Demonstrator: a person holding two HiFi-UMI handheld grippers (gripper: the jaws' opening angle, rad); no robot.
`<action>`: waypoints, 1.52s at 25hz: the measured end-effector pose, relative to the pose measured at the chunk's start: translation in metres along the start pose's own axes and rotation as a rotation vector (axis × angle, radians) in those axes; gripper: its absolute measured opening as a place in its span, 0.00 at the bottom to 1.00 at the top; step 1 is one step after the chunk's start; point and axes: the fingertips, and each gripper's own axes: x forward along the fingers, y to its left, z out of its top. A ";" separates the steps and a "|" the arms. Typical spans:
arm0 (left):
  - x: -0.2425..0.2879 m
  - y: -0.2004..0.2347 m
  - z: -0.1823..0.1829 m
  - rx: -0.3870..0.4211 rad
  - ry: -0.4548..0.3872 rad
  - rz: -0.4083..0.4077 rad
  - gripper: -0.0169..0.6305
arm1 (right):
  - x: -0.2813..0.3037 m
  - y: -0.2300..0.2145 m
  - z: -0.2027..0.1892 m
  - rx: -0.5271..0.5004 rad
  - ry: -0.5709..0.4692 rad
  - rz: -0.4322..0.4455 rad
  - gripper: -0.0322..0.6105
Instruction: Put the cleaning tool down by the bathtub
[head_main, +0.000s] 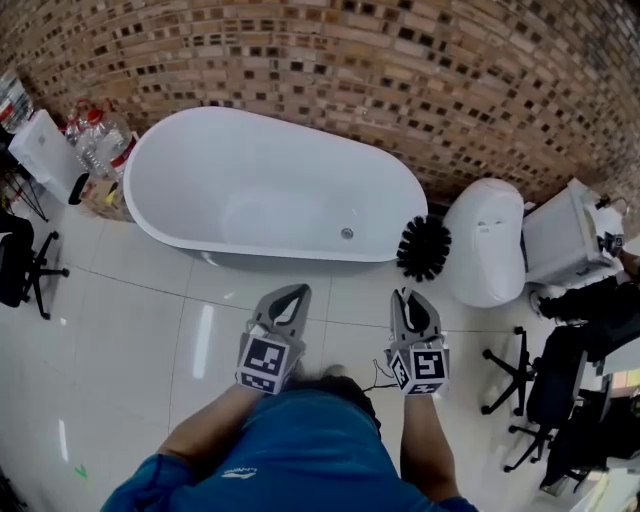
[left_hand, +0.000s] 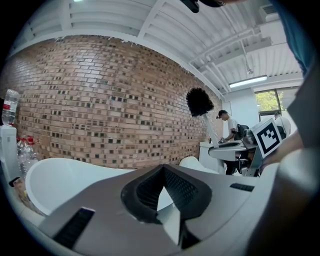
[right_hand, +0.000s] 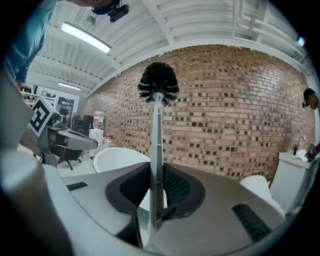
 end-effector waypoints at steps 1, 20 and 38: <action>0.002 -0.005 -0.001 0.009 0.005 -0.006 0.02 | -0.001 -0.004 -0.002 0.017 -0.012 -0.008 0.17; 0.073 -0.089 -0.016 0.082 0.130 -0.083 0.02 | -0.003 -0.119 -0.106 1.067 -0.154 -0.231 0.17; 0.184 -0.006 -0.151 0.168 0.336 -0.387 0.02 | 0.124 -0.049 -0.275 1.287 0.140 -0.513 0.17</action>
